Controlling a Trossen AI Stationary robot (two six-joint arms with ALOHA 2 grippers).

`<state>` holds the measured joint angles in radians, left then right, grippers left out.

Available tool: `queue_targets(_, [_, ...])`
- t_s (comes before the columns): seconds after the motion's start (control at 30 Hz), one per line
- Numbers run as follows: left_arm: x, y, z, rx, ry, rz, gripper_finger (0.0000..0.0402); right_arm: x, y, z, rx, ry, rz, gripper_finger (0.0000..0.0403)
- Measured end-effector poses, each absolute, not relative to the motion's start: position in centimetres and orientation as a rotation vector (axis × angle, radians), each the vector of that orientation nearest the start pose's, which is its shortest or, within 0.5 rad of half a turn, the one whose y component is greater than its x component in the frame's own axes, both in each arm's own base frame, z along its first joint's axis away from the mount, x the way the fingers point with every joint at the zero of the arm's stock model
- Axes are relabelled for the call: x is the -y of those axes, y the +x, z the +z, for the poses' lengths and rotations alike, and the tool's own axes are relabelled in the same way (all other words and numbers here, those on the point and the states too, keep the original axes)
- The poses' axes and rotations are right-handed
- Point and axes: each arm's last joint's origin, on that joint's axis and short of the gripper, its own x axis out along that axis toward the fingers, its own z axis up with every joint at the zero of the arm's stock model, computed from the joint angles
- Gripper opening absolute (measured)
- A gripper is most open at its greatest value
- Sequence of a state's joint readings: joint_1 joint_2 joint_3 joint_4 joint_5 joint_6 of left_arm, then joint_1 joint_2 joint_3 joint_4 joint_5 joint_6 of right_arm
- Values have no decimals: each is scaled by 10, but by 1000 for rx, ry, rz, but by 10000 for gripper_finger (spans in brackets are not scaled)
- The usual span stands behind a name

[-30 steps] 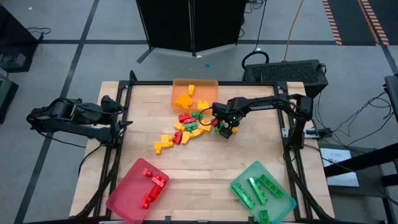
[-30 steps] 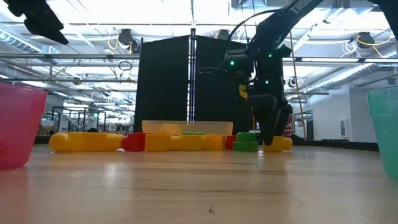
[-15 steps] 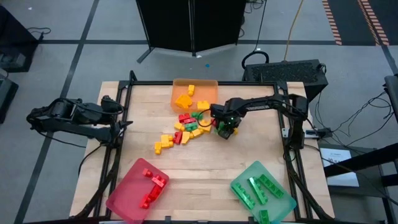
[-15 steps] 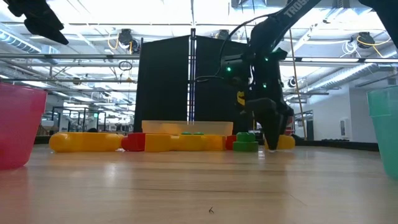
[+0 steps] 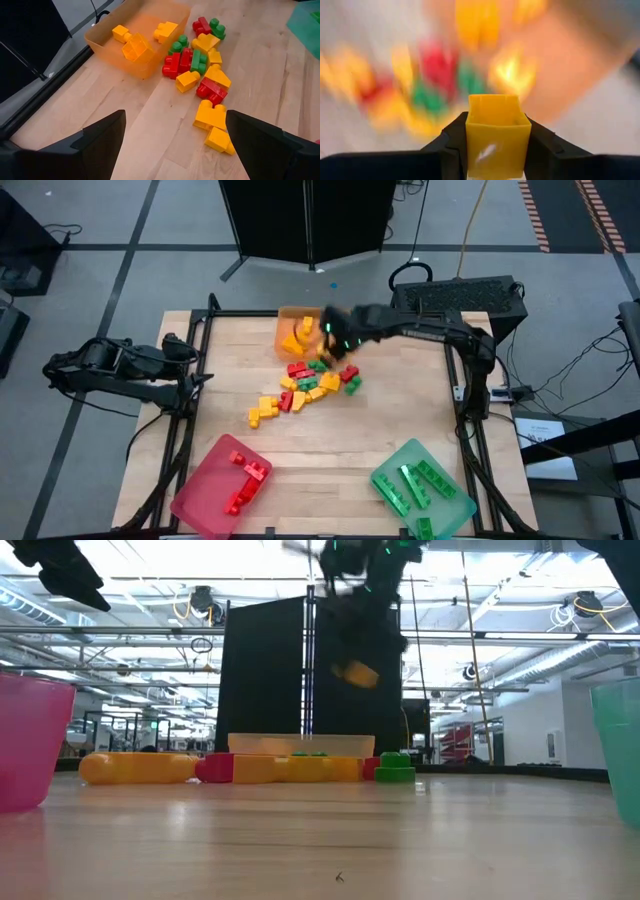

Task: Sort blocks
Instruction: Put the yellow 1 stud game piece into the orange bin

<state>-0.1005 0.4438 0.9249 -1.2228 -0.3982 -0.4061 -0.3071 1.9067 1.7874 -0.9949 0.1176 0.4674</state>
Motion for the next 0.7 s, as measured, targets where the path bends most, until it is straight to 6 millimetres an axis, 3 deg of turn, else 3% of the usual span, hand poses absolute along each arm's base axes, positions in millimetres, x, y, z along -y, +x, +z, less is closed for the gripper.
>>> queue_targets(0.07, [-7,42,320,-649,-202,425,345,143,387,314,-847,529,-704,111])
queue_targets(0.17, [-7,42,320,-649,-201,426,345,173,393,312,-754,582,-771,111])
queue_targets(0.3, [-7,42,320,-648,-201,426,345,205,401,273,-834,714,-777,111])
queue_targets(0.47, [-7,41,320,-648,-201,427,345,221,411,225,-950,856,-676,112])
queue_targets(0.57, [-7,42,320,-648,-202,427,345,221,411,214,-996,912,-640,176])
queue_targets(0.7, [-7,42,320,-648,-205,427,345,221,410,216,-994,921,-645,283])
